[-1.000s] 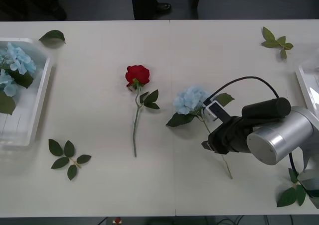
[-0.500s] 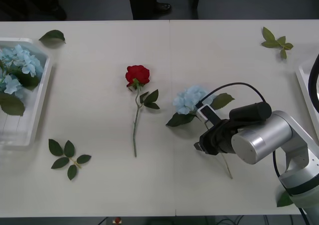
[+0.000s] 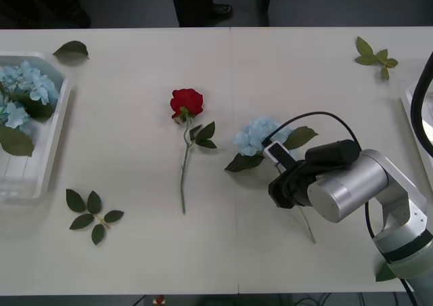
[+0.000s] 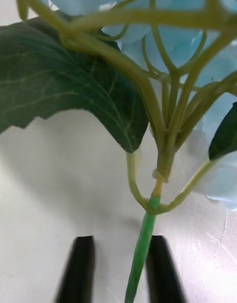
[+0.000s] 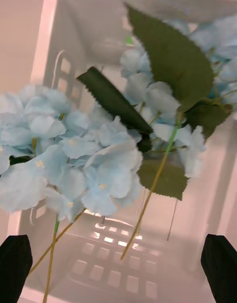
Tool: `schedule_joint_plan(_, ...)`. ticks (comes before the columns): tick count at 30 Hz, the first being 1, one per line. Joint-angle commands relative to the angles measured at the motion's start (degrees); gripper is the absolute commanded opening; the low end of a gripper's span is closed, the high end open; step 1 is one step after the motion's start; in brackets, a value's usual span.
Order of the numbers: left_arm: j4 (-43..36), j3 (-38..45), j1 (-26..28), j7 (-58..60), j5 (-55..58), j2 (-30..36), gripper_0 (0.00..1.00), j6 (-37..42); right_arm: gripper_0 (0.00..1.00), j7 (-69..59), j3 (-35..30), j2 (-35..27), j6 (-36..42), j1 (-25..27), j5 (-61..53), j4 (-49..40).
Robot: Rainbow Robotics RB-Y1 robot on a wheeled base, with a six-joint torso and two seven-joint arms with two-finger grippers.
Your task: Place the red flowers into the right box and the blue flowers into the left box. If a person shows an open palm, hand one flower to the person first, then continue sorting.
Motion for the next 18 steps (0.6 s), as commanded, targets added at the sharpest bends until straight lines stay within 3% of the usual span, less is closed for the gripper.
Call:
schedule_joint_plan(1,-6.6,-3.9,-0.1,2.4,3.2,-2.2,1.0,-2.9,0.0,-1.9,-0.9,0.1,-0.3,-0.5,-0.4,-1.8)
schedule_joint_plan(14,-12.0,-18.2,2.9,1.9,11.1,-16.7,1.0,-25.2,0.0,-1.3,-6.6,-1.6,-0.3,-0.9,-11.4,-12.8)
schedule_joint_plan(18,-12.0,-20.0,3.0,-5.3,16.5,-20.7,1.0,-26.8,0.0,-1.0,-9.8,-1.0,-0.3,-1.5,-17.7,-14.2)
